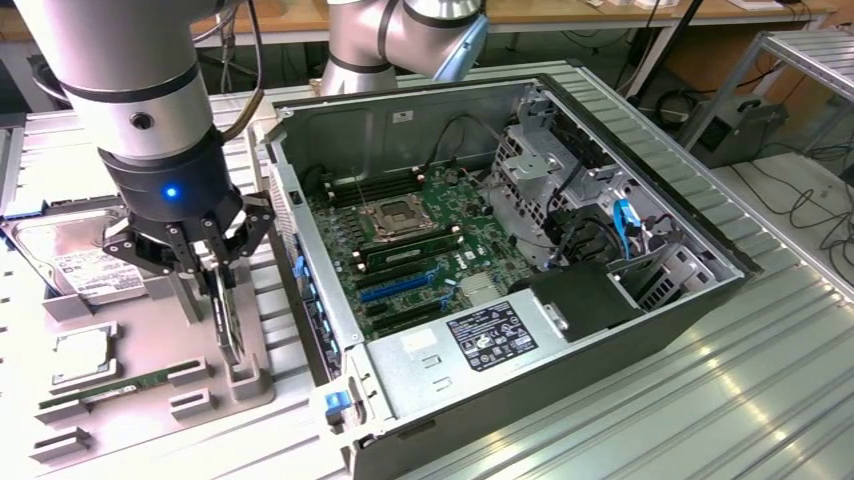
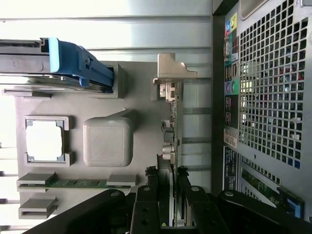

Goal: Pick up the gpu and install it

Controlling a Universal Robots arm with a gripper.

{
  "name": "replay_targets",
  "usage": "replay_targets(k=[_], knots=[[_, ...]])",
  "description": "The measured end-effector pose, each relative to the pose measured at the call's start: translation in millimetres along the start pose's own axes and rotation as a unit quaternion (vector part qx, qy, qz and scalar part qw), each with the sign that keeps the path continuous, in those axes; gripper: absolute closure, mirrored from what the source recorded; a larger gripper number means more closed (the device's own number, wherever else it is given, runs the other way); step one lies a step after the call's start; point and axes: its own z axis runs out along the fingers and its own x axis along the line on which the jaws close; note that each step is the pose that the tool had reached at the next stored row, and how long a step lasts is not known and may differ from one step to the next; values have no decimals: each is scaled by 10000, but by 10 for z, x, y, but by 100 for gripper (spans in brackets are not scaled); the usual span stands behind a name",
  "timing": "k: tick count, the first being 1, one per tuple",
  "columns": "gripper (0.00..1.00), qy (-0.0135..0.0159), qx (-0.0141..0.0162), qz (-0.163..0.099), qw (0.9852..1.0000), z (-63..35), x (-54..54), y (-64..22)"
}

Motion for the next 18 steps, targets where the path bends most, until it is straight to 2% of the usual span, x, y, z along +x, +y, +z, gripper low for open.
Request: replay_targets(k=[18], knots=[[73,0,0,0,10000,-80,-2,-2]])
